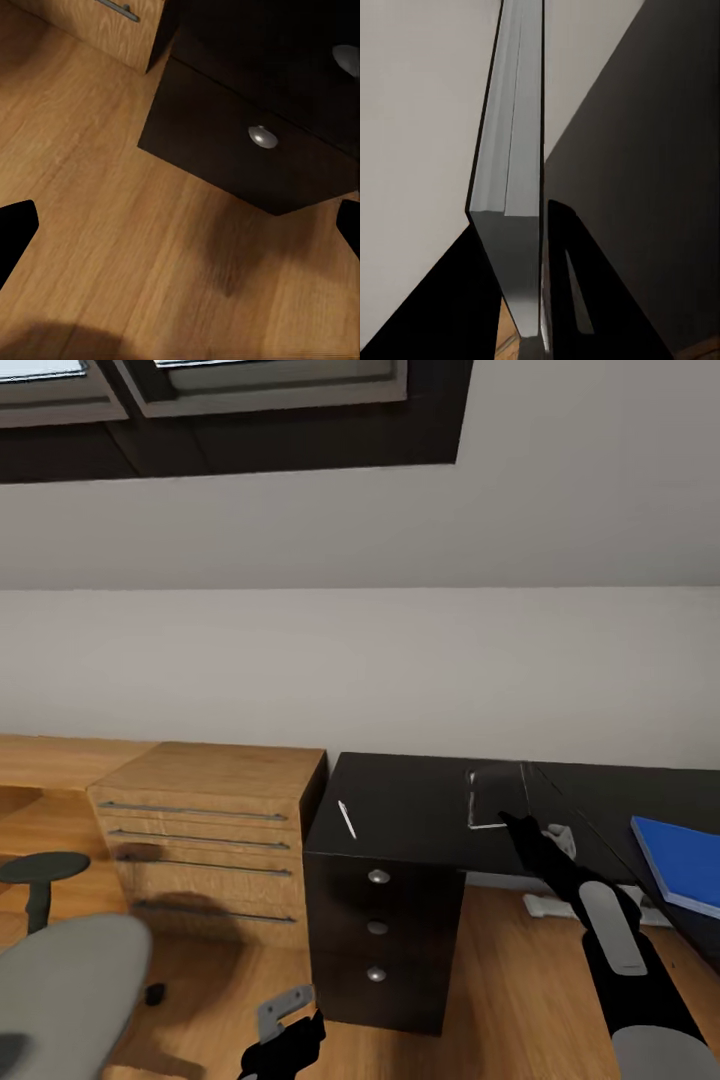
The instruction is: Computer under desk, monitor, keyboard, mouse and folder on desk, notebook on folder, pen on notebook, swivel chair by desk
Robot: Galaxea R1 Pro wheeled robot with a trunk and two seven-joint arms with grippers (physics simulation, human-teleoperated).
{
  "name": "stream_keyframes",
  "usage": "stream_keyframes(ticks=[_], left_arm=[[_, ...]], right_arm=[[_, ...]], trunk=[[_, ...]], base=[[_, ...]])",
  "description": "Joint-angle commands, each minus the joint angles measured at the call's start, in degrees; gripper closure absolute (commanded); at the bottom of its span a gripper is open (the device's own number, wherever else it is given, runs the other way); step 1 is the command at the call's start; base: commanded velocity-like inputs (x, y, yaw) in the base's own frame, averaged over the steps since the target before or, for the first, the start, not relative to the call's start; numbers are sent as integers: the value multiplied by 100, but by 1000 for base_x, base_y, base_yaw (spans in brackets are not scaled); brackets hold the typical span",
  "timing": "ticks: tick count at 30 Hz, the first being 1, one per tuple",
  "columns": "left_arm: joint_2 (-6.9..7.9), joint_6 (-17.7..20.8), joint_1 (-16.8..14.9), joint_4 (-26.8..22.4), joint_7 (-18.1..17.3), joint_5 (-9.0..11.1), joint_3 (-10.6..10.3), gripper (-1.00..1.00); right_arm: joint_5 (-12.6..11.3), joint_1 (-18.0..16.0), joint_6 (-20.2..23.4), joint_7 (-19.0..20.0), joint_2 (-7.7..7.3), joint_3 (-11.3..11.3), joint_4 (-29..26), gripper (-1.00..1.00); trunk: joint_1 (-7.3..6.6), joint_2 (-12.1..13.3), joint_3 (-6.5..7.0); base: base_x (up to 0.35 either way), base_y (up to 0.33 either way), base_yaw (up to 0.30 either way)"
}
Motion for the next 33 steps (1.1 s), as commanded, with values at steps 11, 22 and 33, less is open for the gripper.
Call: stream_keyframes(ticks=[11, 22, 33], left_arm=[[14, -49, -9, 9, 32, 39, -18, -100], [18, -48, -9, 9, 30, 38, -18, -100], [22, -48, -9, 9, 30, 39, -10, -100]], right_arm=[[-25, -5, 136, 14, -87, -647, 20, 100], [-21, -5, 150, 18, -88, -699, 20, 100], [-27, -5, 145, 64, -75, -696, 20, 100]], trunk=[[-1, -3, -6], [-1, -3, -6], [-1, -3, -6]], base=[[0, -179, -296], [0, -311, -297], [0, -36, -108]])
